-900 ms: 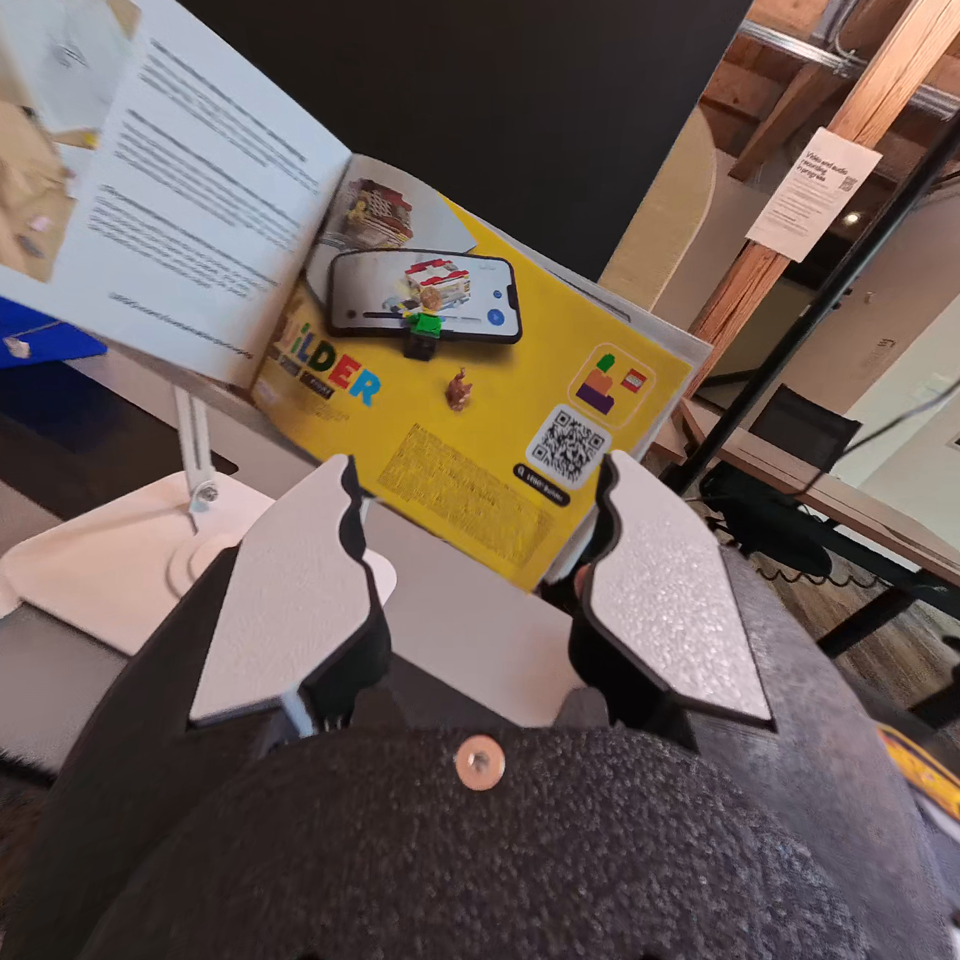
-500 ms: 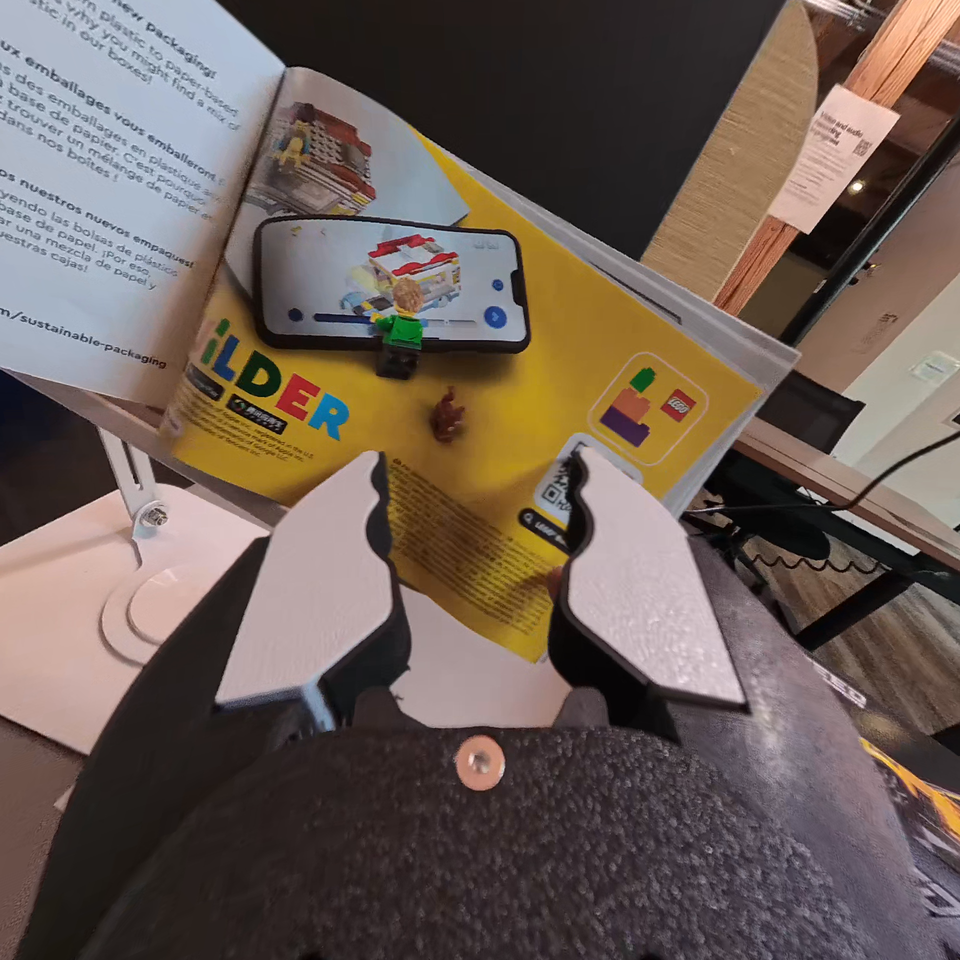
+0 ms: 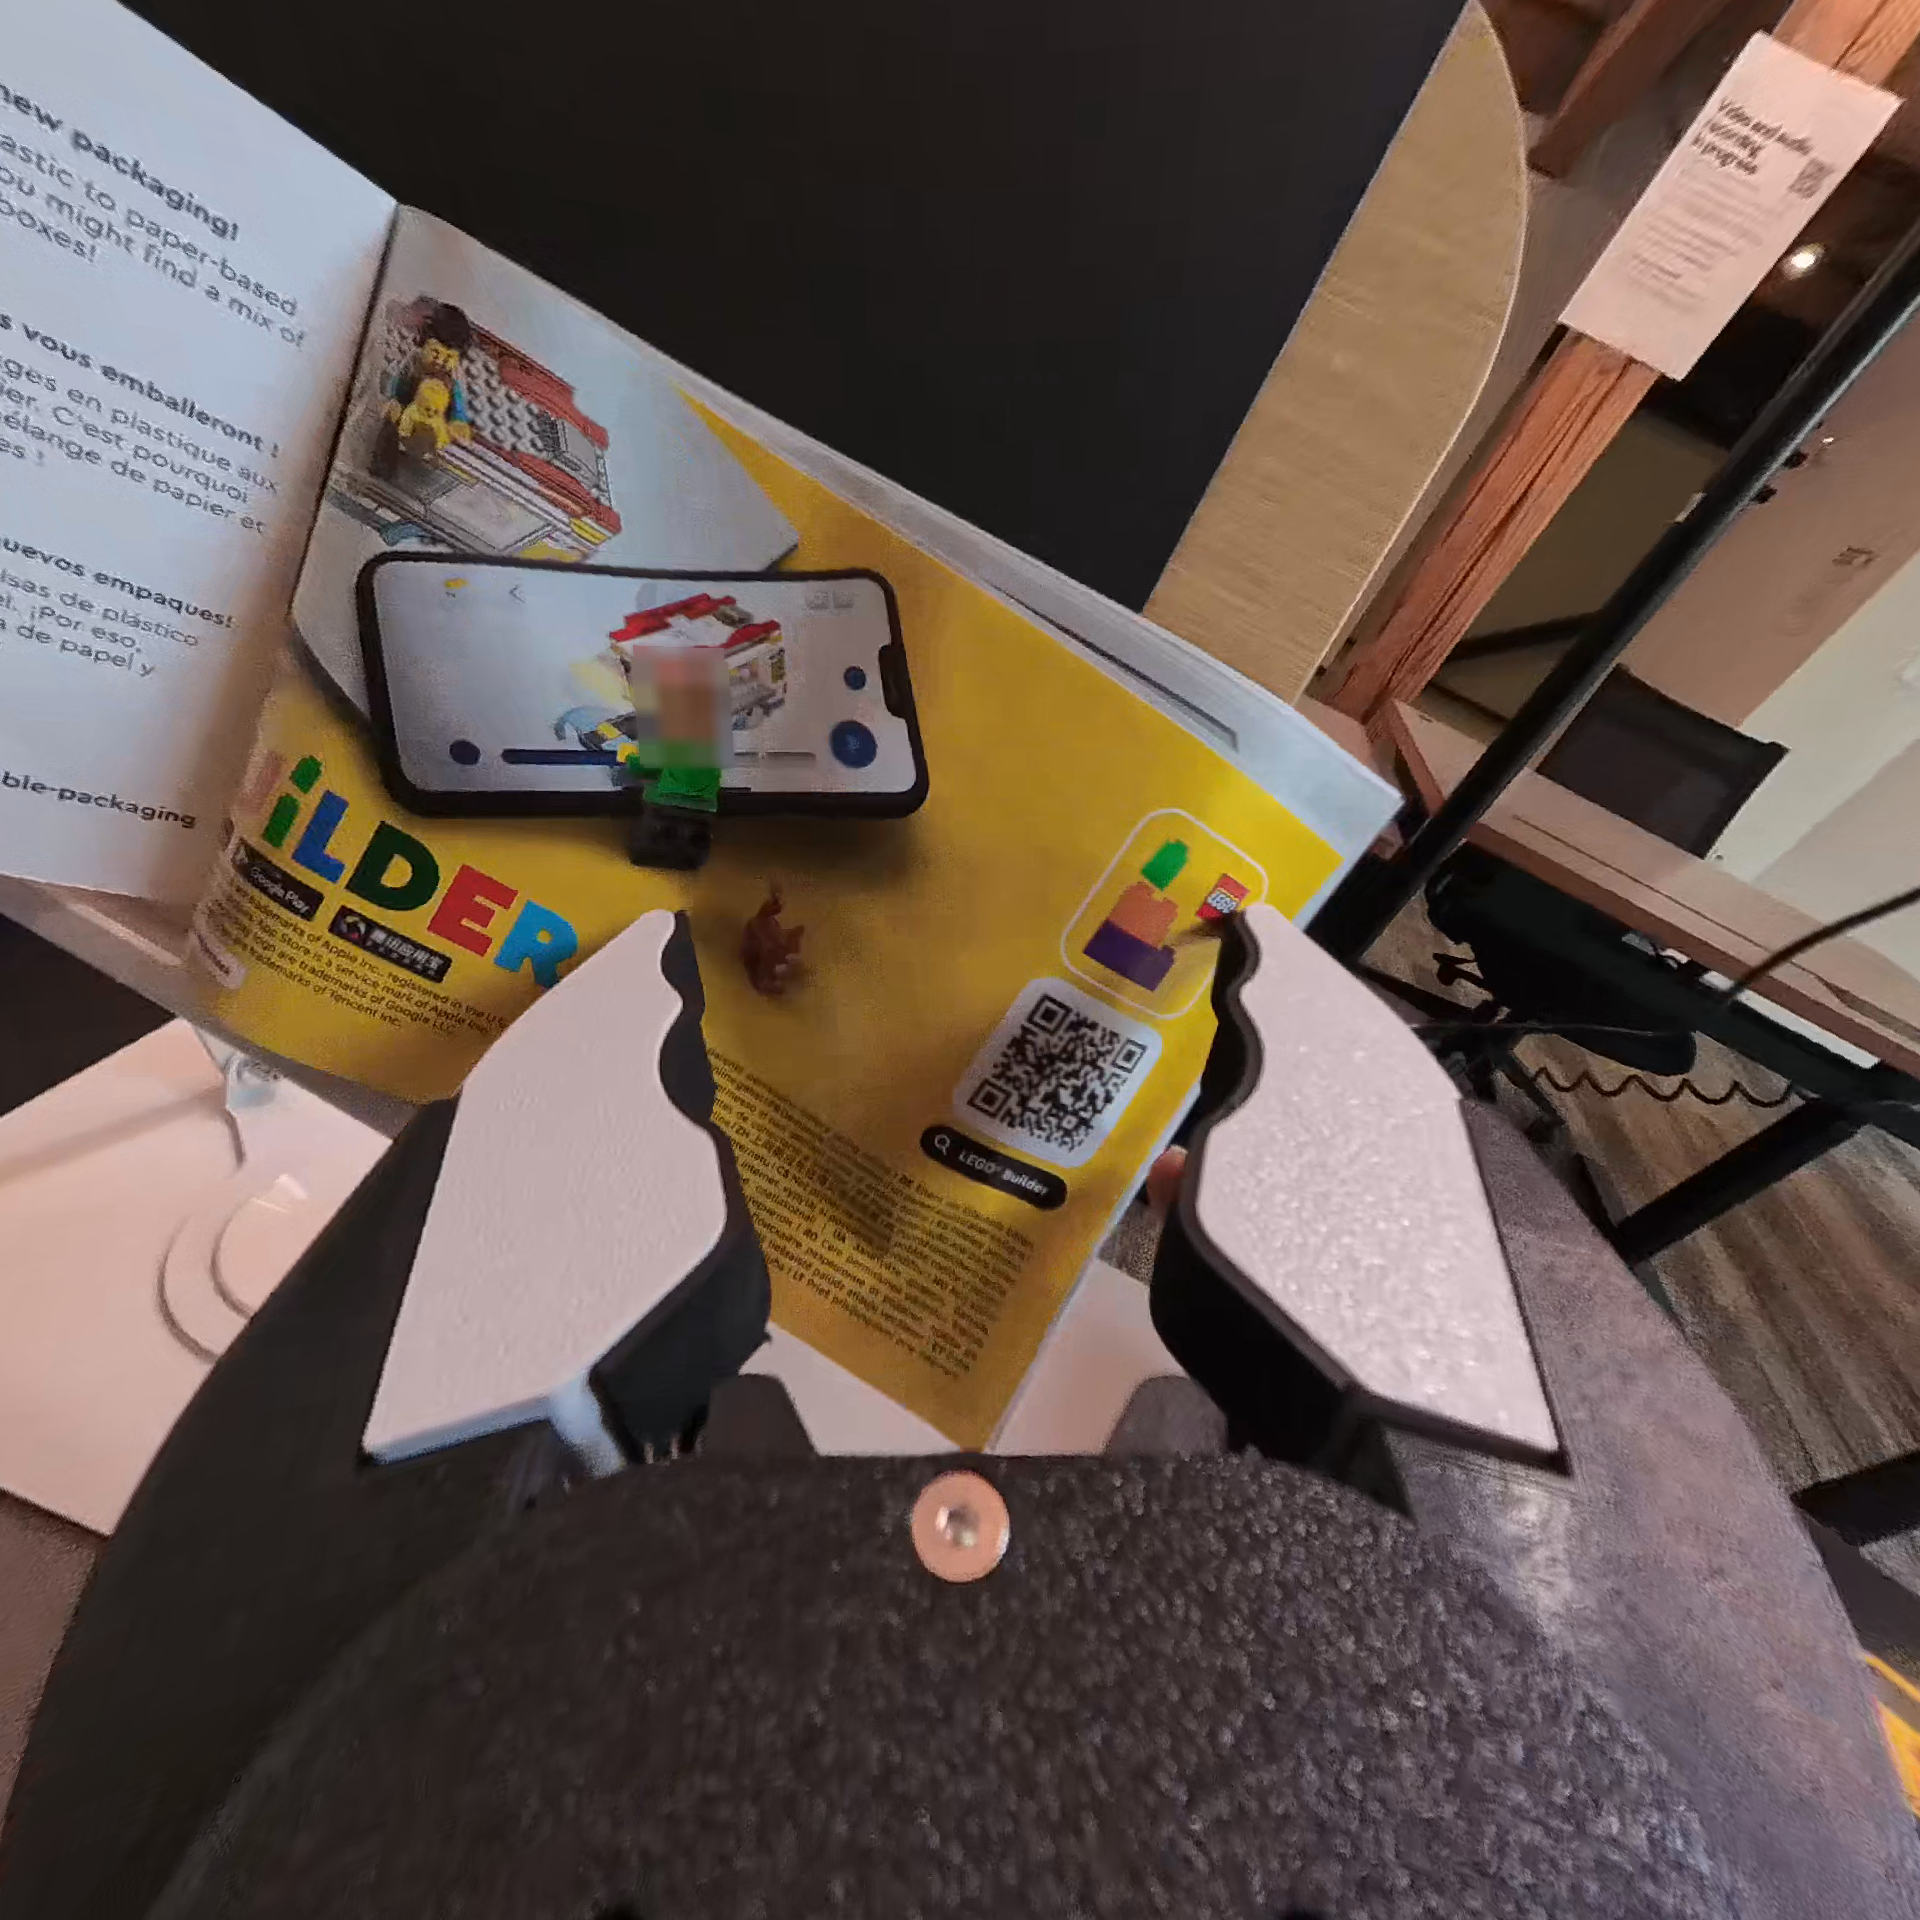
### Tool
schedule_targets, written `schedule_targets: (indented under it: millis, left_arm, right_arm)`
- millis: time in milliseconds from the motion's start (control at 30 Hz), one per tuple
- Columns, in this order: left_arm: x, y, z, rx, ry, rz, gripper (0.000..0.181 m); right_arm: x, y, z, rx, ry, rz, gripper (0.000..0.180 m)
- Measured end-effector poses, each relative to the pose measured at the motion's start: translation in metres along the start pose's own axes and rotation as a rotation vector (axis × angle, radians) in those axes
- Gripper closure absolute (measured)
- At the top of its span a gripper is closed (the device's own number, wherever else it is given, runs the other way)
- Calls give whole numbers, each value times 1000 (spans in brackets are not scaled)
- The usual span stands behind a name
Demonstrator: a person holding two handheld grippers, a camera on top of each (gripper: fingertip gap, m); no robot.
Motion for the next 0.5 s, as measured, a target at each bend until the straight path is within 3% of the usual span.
schedule_targets:
  millis: [133, 267, 333, 433, 467, 500]
  left_arm:
    - [-1, -3, 0, -10, -1, 10, 181]
    - [-2, -5, 1, -11, 3, 17, 181]
    - [-2, -6, 1, -14, 3, 21, 181]
    - [-3, -9, 1, -21, 5, 28, 181]
    - [-3, -10, 1, -23, 5, 30, 181]
    - [-3, -11, 2, -25, 6, 32, 181]
  right_arm:
    - [1, -6, -1, -20, 6, -9, 97]
    - [12, -10, -5, 30, -56, 66, 146]
    - [18, -9, -7, 88, -87, 110, 152]
    - [22, -4, -8, 158, -116, 132, 178]
    - [23, -4, -8, 166, -123, 143, 177]
    - [24, -7, -10, 165, -136, 163, 166]
Point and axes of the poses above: each gripper's, where its closed fingertips meet, x back along the fingers, z out of its underside, y = z × x across the jaws, the point moved 4 cm from there along x, back along the fingers, and after that the axes turned 1 degree about x, right-handed, at the moved point
